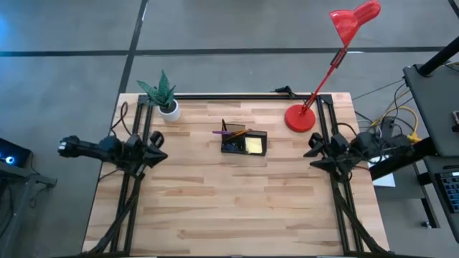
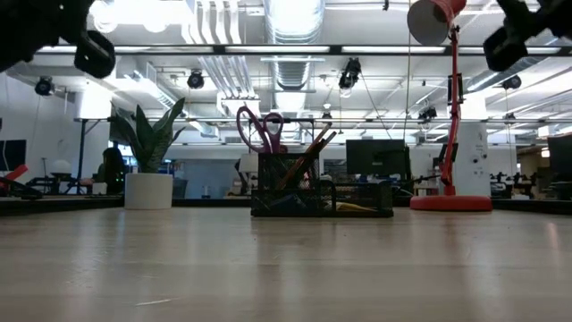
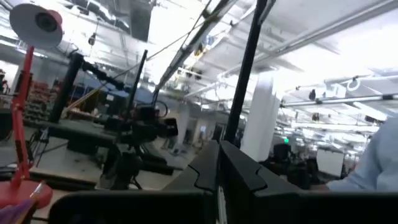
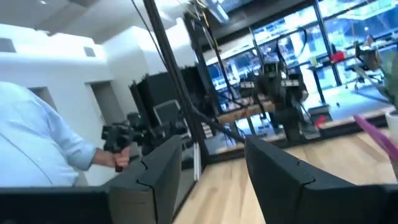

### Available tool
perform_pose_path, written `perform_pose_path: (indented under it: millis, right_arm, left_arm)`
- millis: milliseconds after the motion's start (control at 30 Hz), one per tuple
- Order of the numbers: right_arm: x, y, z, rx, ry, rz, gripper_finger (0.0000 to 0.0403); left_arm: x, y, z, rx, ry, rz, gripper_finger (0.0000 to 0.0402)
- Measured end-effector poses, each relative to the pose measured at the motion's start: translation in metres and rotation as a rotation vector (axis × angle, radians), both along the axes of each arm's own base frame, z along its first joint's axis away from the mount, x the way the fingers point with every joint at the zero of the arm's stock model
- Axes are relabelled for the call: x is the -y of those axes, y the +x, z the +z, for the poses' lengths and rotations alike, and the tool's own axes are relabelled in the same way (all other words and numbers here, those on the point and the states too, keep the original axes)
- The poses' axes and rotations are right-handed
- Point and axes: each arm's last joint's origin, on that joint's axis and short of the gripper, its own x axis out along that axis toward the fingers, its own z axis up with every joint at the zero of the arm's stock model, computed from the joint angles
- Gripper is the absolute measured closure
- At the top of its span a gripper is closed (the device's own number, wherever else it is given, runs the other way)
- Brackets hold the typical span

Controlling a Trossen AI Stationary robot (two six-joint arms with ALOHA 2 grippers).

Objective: Pick and place office supplies into organizer
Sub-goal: Return to Home Position

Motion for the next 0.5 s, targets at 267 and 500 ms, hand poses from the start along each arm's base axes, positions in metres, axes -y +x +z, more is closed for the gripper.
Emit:
perform_pose_path:
  millis: [267, 500]
  right_arm:
    - [0.003, 0.012, -0.039, -0.034, 0.03, -0.018, 0.0238]
    - [0.013, 0.015, -0.05, -0.105, -0.033, -0.11, 0.0238]
  left_arm:
    - [-0.008, 0.004, -0.01, -0.098, -0.037, 0.076, 0.0402]
    - [-0.018, 0.006, -0.018, -0.19, -0.07, 0.034, 0.0402]
